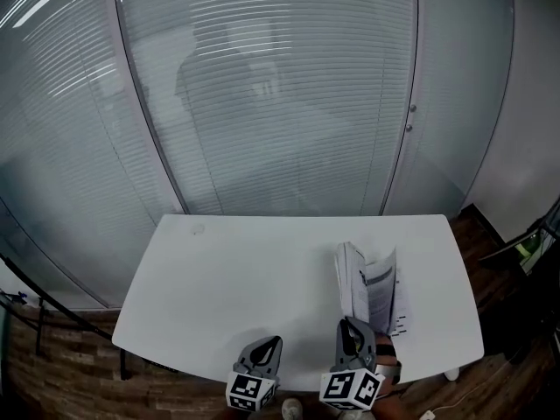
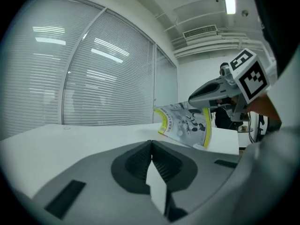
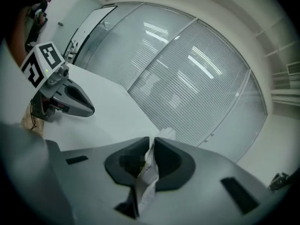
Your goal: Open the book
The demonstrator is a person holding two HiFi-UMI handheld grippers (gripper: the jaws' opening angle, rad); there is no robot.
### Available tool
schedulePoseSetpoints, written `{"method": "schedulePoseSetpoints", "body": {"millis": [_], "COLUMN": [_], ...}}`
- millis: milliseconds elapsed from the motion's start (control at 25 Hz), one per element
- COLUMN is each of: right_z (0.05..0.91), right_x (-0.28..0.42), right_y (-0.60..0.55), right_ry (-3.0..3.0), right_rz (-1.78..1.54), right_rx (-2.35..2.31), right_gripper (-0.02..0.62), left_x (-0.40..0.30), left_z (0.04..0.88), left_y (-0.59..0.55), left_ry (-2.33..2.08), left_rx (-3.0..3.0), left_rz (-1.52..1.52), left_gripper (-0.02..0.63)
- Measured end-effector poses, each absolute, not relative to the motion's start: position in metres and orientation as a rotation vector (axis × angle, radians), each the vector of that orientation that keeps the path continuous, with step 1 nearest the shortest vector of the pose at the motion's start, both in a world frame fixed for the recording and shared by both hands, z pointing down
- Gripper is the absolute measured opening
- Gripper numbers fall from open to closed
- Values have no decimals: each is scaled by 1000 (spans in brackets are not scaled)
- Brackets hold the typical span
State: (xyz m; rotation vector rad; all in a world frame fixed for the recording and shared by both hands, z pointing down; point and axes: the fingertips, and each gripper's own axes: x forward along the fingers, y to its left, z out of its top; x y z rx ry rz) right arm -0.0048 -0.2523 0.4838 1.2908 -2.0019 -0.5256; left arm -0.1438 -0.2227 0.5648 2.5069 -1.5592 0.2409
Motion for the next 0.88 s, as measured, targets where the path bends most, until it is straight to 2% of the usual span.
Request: {"method": "schedulePoseSetpoints", "body": {"millis": [480,880], "right_z": [556,610], "right_x": [-115,-144], "right_y": [-225,-217], "right_ry": [-2036,-1962], "right_rz": [-645,-672], "right_rx": [907,745], "right_gripper": [41,54], "left_x": [-202,-220], "left_z": [570,578], "left_y": [-221,-213], "left_ry": [-1696,-1694], "left_rx": [2404,2332], "left_rz": [232,272], "left_gripper": [11,11]}}
